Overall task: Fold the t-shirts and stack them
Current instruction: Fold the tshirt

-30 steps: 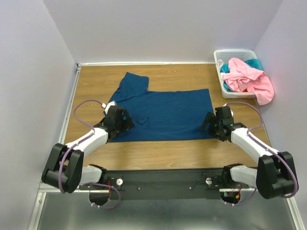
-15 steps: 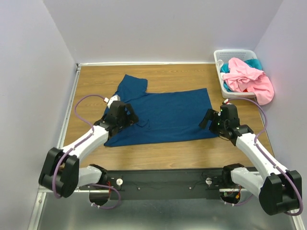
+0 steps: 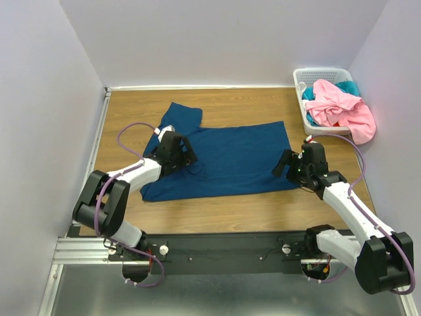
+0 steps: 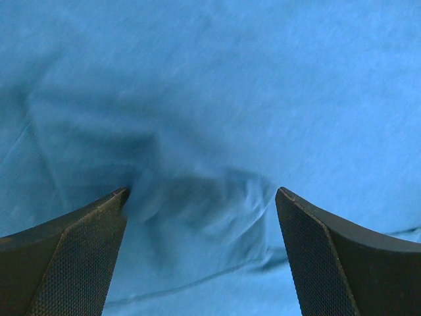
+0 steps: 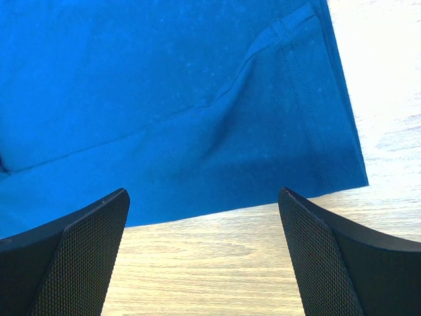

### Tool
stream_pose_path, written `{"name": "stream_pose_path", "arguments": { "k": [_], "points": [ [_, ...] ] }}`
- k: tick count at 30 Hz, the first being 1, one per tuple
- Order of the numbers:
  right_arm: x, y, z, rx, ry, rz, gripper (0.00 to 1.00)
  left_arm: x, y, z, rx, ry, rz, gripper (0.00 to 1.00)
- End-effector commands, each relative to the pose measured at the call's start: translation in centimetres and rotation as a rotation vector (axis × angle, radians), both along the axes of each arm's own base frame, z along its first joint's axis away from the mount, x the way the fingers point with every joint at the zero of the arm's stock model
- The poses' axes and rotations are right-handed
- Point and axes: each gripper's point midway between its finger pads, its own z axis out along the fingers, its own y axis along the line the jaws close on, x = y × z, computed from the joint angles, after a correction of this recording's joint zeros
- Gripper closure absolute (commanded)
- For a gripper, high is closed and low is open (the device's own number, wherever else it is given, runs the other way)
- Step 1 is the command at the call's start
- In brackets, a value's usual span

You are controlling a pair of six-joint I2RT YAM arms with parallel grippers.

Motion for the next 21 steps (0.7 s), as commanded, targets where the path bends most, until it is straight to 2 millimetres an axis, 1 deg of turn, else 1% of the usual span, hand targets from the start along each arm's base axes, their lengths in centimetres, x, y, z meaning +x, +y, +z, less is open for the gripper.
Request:
{"name": "stream_pose_path", "arguments": {
  "k": [1,4,8,9,13,17,18,19,20,21],
  "points": [
    [0.9,-0.3,0.9,-0.019,-0.044,-0.006,0.00,2.1,-1.5,0.8,-0.018,-0.042,-0.036,0.02],
    [0.9,-0.3,0.8,-0.019,-0.040,-0.007,0.00,3.0,-2.1,0.6,-0.019,-0.036,-0.046,0.02],
    [0.8,-0.3,0.7,-0.017,-0.036,-0.009,0.00,4.1,-2.3,1.1,-0.017,-0.053,-0.030,0.02],
    [0.8,-0.3,0.6,-0.017,-0.034,-0.009,0.00,4.7,-2.4,1.6,-0.019,-0.068,-0.028,0.02],
    [0.7,-0.3,0.5,-0.018,-0.030,-0.009,0.00,6.0,-2.5,2.1,-0.005,-0.087,-0.013,0.02],
    [0.8,-0.7,0.5,-0.037,-0.033,-0.025,0.00,7.3,-2.5,1.5,0.032,-0.085,-0.005,0.02],
    [0.9,-0.7,0.6,-0.037,-0.037,-0.023,0.00,8.1,-2.6,2.1,0.040,-0.104,-0.002,0.02],
    [0.9,-0.8,0.7,-0.037,-0.040,-0.025,0.00,8.3,-2.5,1.3,0.058,-0.085,0.001,0.02],
    [0.9,-0.7,0.7,-0.037,-0.040,-0.024,0.00,8.8,-2.4,1.2,0.077,-0.090,-0.003,0.02],
    [1.0,-0.8,0.8,-0.038,-0.043,-0.025,0.00,9.6,-2.7,1.3,0.084,-0.095,-0.007,0.02]
  ]
}}
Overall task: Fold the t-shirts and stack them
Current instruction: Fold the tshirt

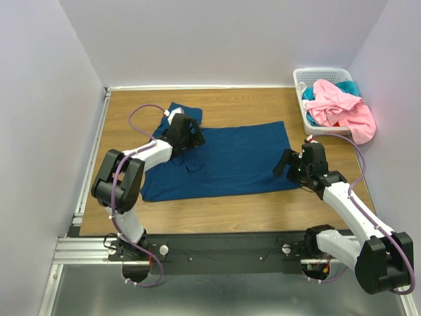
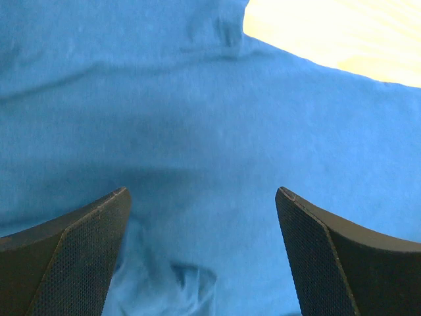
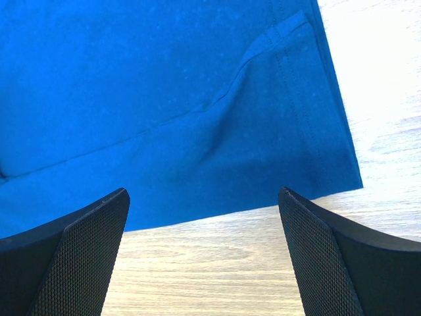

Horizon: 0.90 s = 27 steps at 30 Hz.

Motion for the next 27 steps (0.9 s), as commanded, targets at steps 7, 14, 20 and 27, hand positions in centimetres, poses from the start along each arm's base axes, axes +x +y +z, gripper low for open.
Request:
{"name": "stream_pose_path", "arguments": {
  "k": [7,14,20,27],
  "points": [
    [0.6,-0.4,1.1,-0.025,-0.052,0.009,0.00,3.7,0.9,1.3,0.160,-0.046,0.010,0.02],
    [0.2,0.3,0.9,-0.001,-0.045,0.047,0.00,-0.1,2.2,3.8,0.125,-0.084,0.013,0.02],
    [0.0,0.4,0.9,0.005,-0.047,0.053,0.00,-5.7,5.0,0.7,0.129,0.008,0.075,0.02],
    [-0.1,0.6,0.5,0.011,-0.037,0.062,0.00,-7.5,5.6,-2.6,0.130,0.083,0.086,0.35]
  ]
}}
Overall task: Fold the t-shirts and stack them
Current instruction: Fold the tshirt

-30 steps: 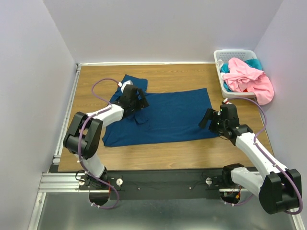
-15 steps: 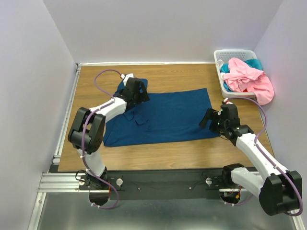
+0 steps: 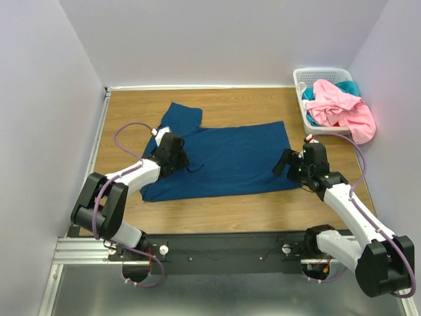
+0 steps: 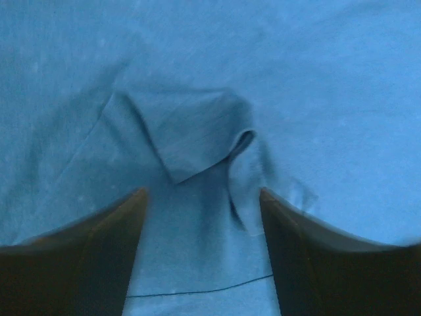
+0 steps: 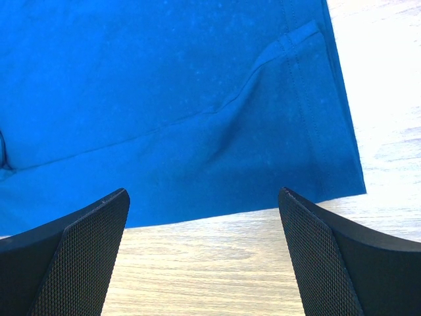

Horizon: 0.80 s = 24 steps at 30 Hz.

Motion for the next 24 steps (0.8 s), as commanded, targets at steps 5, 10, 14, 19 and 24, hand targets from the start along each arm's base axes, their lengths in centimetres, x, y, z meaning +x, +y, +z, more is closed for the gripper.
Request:
{"name": "stream_pose_path", "arguments": {
  "k": [5,10,14,19,24],
  "points": [
    [-0.2,0.3,-0.1,0.010,-0.012,0.029,0.00,0.7,0.6,-1.9,0.019,0.035,0.057,0.47],
    [-0.2,0.3,-0.2,0.009,-0.006,0.029,0.00,1.0,1.3,-2.5,0.033,0.046,0.083,0.51],
    [-0.3,0.3,-0.3,0.007,-0.001,0.027,0.00,1.4,1.3,-2.4,0.031,0.040,0.088,0.55],
    [-0.2,0.3,-0.4,0.006,0.000,0.026,0.00,1.8,1.2,-1.9,0.029,0.030,0.088,0.61],
    [-0.2,0.3,-0.5,0.004,0.003,0.025,0.00,2.0,1.2,-1.4,0.029,0.025,0.090,0.61]
  ]
}}
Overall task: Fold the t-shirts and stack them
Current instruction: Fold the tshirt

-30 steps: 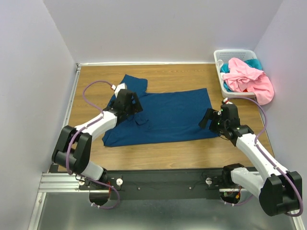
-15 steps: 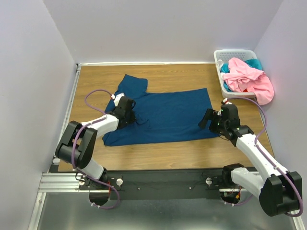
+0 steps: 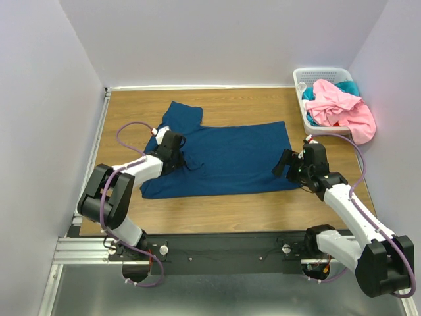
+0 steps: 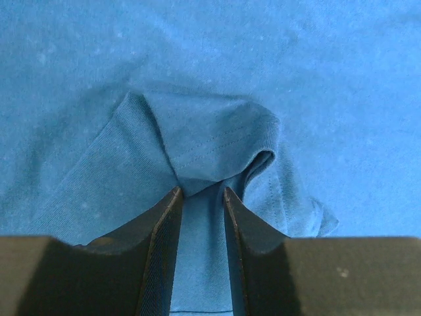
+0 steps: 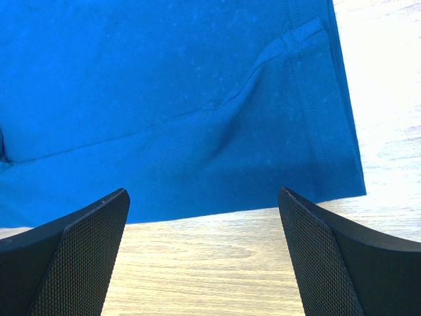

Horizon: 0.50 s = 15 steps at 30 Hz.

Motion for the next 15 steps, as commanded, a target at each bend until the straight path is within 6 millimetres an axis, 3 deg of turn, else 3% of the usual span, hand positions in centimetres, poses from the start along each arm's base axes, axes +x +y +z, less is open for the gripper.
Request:
{"name": "stream_pose_path", "arguments": {
  "k": [1,8,9,12,15],
  "points": [
    [0.0,0.1,-0.3,0.000,-0.002,0.015,0.00,0.9,0.5,0.5,0.019,-0.018,0.036,0.61],
    [0.0,0.1,-0.3,-0.002,0.000,0.016,0.00,1.0,1.0,1.2,0.031,-0.028,0.055,0.62],
    [0.0,0.1,-0.3,-0.003,-0.001,0.013,0.00,1.2,1.1,1.1,0.039,-0.029,0.060,0.69],
    [0.0,0.1,-0.3,-0.001,0.000,0.015,0.00,1.3,0.9,0.7,0.038,-0.014,0.056,0.74],
    [0.0,0.2,-0.3,0.002,0.000,0.019,0.00,1.4,0.8,0.2,0.036,0.000,0.055,0.87]
  ]
}}
